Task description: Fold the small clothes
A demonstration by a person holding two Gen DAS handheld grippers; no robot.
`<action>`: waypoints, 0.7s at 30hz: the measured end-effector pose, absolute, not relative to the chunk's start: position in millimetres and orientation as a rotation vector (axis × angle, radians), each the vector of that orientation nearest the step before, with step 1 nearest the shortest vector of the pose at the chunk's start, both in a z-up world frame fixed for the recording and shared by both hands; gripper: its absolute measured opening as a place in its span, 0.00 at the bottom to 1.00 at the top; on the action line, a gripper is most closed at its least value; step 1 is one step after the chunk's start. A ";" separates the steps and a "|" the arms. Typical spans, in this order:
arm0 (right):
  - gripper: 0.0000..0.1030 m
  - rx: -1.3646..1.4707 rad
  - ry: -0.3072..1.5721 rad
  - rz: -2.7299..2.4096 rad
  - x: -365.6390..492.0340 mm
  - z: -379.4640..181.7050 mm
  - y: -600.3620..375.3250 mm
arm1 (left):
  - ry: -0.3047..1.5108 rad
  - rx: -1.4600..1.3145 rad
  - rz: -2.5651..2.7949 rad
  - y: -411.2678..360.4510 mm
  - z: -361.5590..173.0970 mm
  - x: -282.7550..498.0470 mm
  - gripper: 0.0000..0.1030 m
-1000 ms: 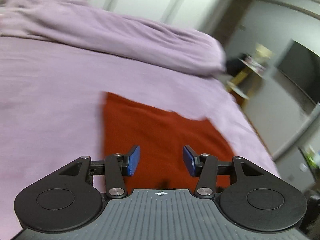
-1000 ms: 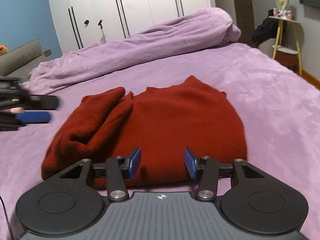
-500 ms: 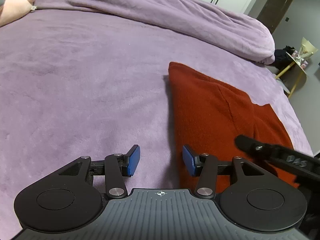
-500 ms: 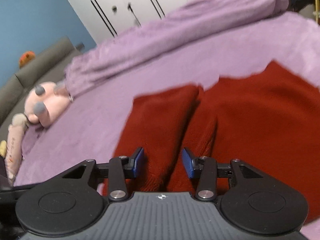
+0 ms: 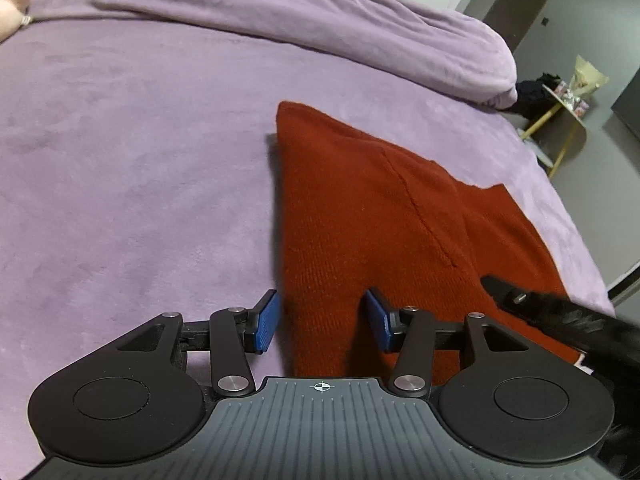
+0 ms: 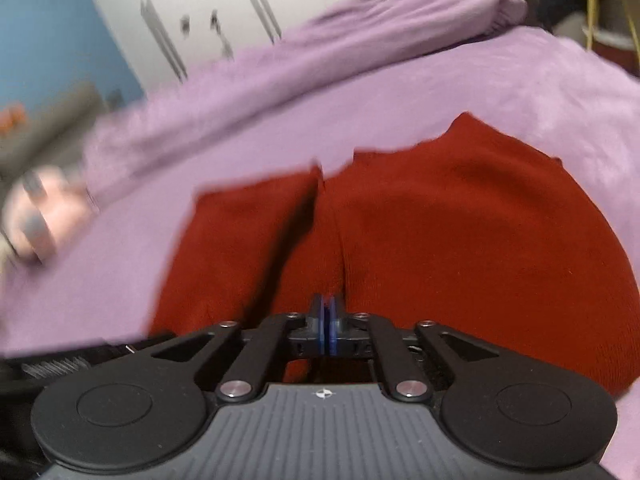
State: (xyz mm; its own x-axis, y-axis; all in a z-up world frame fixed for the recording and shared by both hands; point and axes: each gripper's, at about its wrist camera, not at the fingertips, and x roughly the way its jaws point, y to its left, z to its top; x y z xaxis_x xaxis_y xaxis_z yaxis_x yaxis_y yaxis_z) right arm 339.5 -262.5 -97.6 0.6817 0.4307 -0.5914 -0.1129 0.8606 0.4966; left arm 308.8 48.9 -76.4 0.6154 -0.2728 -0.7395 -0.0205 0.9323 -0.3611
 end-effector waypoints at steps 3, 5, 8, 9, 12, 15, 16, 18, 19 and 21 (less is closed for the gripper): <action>0.67 0.607 0.803 0.394 352.9 -104.1 -277.6 | 0.908 -0.415 -0.149 55.0 -83.3 308.0 0.54; 0.67 0.690 0.843 0.421 367.6 -113.2 -275.7 | 0.902 -0.409 -0.145 54.3 -83.4 305.7 0.55; 0.60 0.715 0.886 0.457 380.5 -117.6 -262.9 | 0.896 -0.377 -0.142 49.5 -81.0 305.3 0.55; 0.53 0.689 0.873 0.468 381.3 -113.5 -256.4 | 0.894 -0.370 -0.142 48.8 -80.5 305.0 0.55; 0.45 0.558 0.826 0.469 380.4 -98.4 -233.5 | 0.889 -0.356 -0.144 48.9 -79.7 302.8 0.55; 0.43 0.469 0.831 0.472 382.5 -94.5 -217.4 | 0.884 -0.350 -0.146 49.6 -77.5 298.4 0.55; 0.39 0.414 0.836 0.463 383.9 -93.4 -210.3 | 0.883 -0.347 -0.145 50.0 -75.8 294.7 0.55; 0.28 0.292 0.821 0.465 382.2 -88.9 -199.5 | 0.885 -0.342 -0.172 51.7 -70.4 281.2 0.55; 0.26 0.230 0.804 0.473 380.9 -84.5 -195.2 | 0.883 -0.338 -0.186 52.8 -67.8 271.3 0.55; 0.19 0.129 0.772 0.459 377.9 -77.0 -187.2 | 0.874 -0.324 -0.211 51.4 -63.9 252.9 0.58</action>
